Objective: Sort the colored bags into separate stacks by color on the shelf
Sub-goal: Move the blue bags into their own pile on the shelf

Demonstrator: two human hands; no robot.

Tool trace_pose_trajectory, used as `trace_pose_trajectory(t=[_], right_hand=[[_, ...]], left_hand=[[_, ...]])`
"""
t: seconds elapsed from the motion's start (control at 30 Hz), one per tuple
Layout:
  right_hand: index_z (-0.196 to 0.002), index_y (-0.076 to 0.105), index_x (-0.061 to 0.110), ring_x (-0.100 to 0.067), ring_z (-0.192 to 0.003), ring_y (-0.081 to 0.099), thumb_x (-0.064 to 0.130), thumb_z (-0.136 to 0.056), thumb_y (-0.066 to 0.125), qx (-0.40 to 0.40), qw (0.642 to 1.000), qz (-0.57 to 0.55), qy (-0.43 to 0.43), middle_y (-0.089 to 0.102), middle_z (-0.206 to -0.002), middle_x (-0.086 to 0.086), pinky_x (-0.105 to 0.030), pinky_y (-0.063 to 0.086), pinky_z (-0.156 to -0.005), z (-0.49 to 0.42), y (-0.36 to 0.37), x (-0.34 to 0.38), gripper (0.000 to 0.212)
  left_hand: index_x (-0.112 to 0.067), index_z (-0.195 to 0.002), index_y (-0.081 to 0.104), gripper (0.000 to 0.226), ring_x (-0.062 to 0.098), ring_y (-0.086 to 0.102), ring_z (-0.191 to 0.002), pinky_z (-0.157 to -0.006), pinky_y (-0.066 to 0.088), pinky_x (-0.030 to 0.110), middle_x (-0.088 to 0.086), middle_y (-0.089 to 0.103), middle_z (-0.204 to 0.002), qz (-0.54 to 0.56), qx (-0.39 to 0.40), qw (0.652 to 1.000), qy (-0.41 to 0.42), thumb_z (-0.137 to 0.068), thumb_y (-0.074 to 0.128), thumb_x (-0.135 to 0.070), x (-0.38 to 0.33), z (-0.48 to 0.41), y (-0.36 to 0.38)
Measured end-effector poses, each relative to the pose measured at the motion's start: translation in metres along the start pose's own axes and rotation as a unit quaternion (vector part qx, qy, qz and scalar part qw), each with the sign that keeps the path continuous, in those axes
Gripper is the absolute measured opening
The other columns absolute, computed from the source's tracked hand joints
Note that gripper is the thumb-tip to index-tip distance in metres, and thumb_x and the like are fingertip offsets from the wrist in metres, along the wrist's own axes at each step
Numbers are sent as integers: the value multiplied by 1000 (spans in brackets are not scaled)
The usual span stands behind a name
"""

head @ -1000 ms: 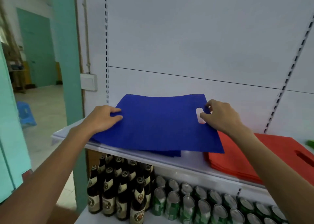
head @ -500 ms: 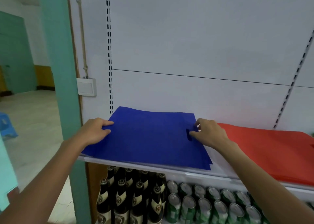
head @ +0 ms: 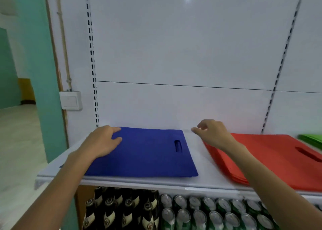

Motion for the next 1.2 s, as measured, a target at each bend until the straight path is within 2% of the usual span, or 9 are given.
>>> trace_pose_trajectory(t=[0.17,0.3,0.4,0.53,0.63,0.8,0.93,1.07,1.2], right_hand=[[-114,64,14,-12,-91,48,33,-90,57,-71,996,-57,-14,63,-115,-2,-21,33,-75,13,-87,-43,32],[-116,63,13,-13,-93,49,30,-89,59,-104,994,-39,9,63,-115,-3,-22,33,-77,34,-145,-132,32],[-115,63,14,-19,-101,57,29,-86,61,-113,993,-7,25,65,-113,-3,-26,40,-80,46,-185,-215,32],[-118,60,16,-24,-106,58,28,-86,62,-104,992,19,73,63,-115,-5,-32,44,-90,59,-229,-329,34],[-126,53,16,-24,-103,58,25,-87,62,-110,990,5,91,61,-119,-7,-35,48,-89,63,-258,-391,41],[-133,46,15,-28,-104,59,22,-88,60,-138,987,21,75,61,-121,-9,-43,50,-87,52,-300,-454,48],[-131,49,17,-28,-105,59,20,-87,60,-143,986,22,80,62,-119,-8,-40,49,-90,50,-323,-507,46],[-126,55,18,-26,-101,60,20,-87,60,-160,982,32,93,64,-116,-7,-35,47,-88,56,-366,-578,40],[-122,57,19,-27,-103,59,20,-86,61,-157,981,23,114,65,-113,-6,-38,46,-91,69,-399,-665,37]], left_hand=[[-18,-139,42,46,17,39,-132,-109,30,30,0,42,-144,44,4,995,89,-95,48,-29,-119,7,22],[-20,-135,48,44,18,43,-129,-108,33,34,0,48,-140,49,-7,989,137,-94,47,-37,-222,15,50],[-20,-130,54,44,19,46,-127,-107,34,35,1,52,-136,66,-13,986,150,-93,47,-42,-301,28,80],[-20,-127,57,44,17,47,-127,-107,35,35,1,54,-134,68,6,982,175,-91,50,-43,-405,48,120],[-18,-127,57,43,17,47,-126,-107,35,33,0,55,-133,67,14,983,172,-91,51,-41,-455,54,137],[-20,-127,57,41,19,48,-124,-104,37,34,1,54,-133,67,-2,983,173,-91,51,-39,-525,48,149],[-19,-125,58,39,20,50,-120,-103,37,33,3,57,-129,59,-24,976,207,-91,52,-36,-592,37,161],[-20,-125,58,40,20,53,-114,-101,39,34,2,60,-125,61,7,971,231,-91,52,-39,-667,43,199],[-21,-127,57,41,18,53,-115,-101,38,31,1,59,-125,67,9,969,238,-91,51,-40,-749,54,229]])
Point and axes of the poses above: each hand's wrist, its own z-axis away from the middle knuckle, its own y-axis out of the palm, x = y × z, the point moved 10 cm from there along -z, towards the middle knuckle
